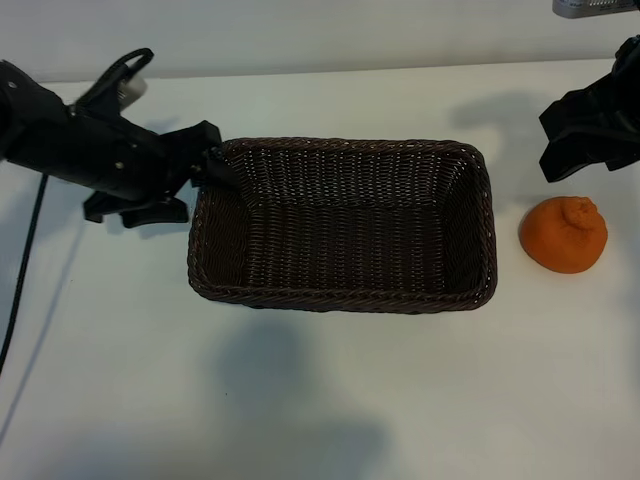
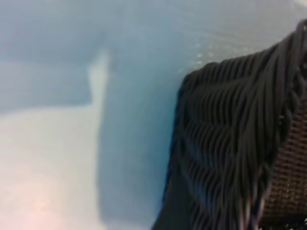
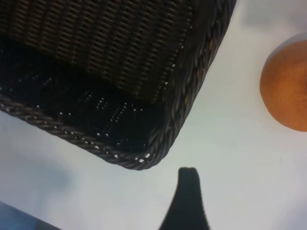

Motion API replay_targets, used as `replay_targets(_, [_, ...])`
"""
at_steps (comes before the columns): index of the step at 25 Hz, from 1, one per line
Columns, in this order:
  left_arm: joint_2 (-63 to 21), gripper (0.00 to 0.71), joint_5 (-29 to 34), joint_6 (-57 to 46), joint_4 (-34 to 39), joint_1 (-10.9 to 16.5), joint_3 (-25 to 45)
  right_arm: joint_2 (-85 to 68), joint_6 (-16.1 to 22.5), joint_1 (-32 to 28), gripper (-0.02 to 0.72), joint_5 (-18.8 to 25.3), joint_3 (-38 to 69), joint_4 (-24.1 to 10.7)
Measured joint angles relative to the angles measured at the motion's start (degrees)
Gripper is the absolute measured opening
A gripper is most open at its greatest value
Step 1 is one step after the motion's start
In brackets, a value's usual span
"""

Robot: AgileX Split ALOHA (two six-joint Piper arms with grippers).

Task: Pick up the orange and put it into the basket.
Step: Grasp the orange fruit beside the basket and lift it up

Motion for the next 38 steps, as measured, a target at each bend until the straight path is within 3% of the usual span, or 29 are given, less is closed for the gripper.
replay_targets(12, [-6.67,0.632,4.15,-6.91,11.10,0.00,-1.54,0.00,0.00,0.00,0.570,0.00,0.00,0.00])
replay_targets(20, [-7.00,0.612,18.72,-20.04,39.30,0.00,-15.13,0.00,0.00,0.00,0.570,0.00,0.00,0.00])
replay_targets(29, [-7.59,0.601,21.44,-15.44,41.37,0.00,-17.41,0.00,0.00,0.00,0.570,-0.05,0.00,0.00])
replay_targets(32, [-8.24,0.598,23.19,-13.11,41.37,2.22,-17.52,0.00,-0.05,0.00,0.570,-0.05,0.00,0.00])
replay_targets(38, [-13.97,0.596,24.23,-5.31,34.61,11.65,-17.59,0.00,-0.05,0.00,0.570,-0.17,0.00,0.00])
